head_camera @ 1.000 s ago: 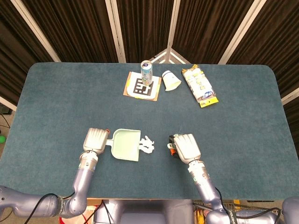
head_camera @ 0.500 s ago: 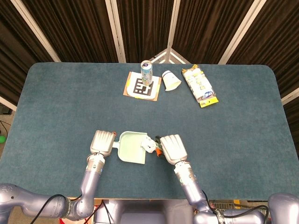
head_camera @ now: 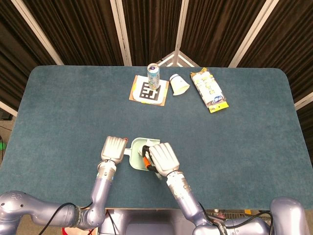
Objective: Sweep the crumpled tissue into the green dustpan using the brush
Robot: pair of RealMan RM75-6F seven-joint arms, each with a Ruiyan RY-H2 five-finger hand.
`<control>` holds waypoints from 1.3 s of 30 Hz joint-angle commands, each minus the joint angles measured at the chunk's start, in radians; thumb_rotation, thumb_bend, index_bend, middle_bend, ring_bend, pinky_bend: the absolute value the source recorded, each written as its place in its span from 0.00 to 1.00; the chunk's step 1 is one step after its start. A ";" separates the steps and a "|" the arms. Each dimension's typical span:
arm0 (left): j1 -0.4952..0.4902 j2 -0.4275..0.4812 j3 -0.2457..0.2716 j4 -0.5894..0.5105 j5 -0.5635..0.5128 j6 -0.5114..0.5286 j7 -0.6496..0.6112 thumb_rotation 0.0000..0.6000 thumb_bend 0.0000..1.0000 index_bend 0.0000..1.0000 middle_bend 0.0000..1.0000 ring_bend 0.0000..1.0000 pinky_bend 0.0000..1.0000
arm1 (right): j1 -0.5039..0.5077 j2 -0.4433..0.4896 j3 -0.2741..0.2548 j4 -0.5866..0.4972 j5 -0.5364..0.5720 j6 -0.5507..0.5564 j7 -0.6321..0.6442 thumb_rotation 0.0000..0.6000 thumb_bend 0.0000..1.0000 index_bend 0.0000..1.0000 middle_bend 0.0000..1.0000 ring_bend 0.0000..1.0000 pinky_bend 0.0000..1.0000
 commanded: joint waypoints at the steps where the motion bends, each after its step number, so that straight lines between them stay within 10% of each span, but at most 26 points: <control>1: -0.008 -0.007 -0.003 -0.006 -0.004 0.006 0.009 1.00 0.58 0.58 1.00 0.97 1.00 | 0.013 0.015 0.027 -0.028 -0.012 0.021 -0.006 1.00 0.56 0.84 0.83 0.83 0.80; 12: -0.008 0.003 -0.005 -0.025 -0.016 0.024 0.008 1.00 0.58 0.58 1.00 0.97 1.00 | 0.009 0.085 0.047 -0.025 -0.021 0.082 -0.024 1.00 0.58 0.86 0.83 0.83 0.80; 20: -0.008 0.006 0.000 -0.032 -0.015 0.031 0.002 1.00 0.58 0.58 1.00 0.97 1.00 | -0.010 0.126 -0.003 -0.022 0.014 0.065 -0.001 1.00 0.99 0.86 0.83 0.83 0.80; 39: -0.006 0.011 0.015 -0.042 -0.002 0.035 -0.008 1.00 0.58 0.57 1.00 0.97 1.00 | 0.014 0.165 -0.030 -0.032 0.023 0.065 -0.019 1.00 1.00 0.88 0.82 0.83 1.00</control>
